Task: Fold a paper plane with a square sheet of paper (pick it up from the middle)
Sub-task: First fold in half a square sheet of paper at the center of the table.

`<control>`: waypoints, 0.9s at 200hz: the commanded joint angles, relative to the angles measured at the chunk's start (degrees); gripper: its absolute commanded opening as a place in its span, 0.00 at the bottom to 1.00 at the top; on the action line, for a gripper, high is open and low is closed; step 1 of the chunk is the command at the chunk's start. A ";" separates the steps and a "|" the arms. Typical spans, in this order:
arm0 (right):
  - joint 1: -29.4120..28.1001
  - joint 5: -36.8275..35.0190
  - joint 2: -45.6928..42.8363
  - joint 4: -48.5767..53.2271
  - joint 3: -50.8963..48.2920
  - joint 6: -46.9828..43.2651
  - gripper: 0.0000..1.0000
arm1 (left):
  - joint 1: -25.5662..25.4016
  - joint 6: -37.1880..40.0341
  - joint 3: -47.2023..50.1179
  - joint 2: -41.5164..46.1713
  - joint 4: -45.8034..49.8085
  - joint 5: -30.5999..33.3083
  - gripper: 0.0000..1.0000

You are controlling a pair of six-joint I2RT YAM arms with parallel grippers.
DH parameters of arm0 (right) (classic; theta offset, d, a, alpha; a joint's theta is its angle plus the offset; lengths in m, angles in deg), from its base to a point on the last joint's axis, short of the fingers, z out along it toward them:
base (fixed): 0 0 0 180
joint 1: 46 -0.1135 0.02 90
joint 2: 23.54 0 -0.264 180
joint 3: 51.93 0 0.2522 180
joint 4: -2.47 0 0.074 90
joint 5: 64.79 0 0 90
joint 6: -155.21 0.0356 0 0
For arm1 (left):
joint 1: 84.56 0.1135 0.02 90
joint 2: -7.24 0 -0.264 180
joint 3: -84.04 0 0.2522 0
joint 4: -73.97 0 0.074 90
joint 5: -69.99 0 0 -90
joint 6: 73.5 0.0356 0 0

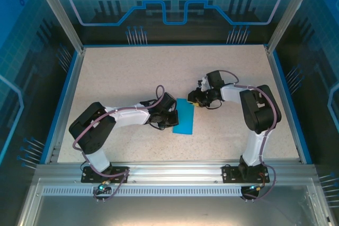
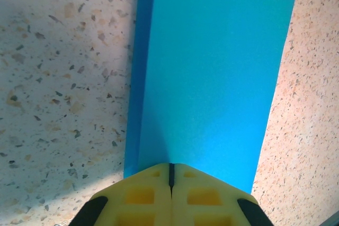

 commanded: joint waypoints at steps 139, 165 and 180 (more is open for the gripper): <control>2.31 2.65 3.32 1.94 3.68 -0.31 0.32 | 0.30 1.95 -1.81 1.99 2.34 -1.09 0.05; 2.51 1.41 6.03 1.86 3.58 -0.58 0.32 | 0.28 1.95 -1.81 2.34 2.41 -1.13 0.05; 2.52 0.19 6.23 2.44 3.26 -0.66 0.32 | 0.29 1.91 -1.75 2.65 2.54 -1.13 0.05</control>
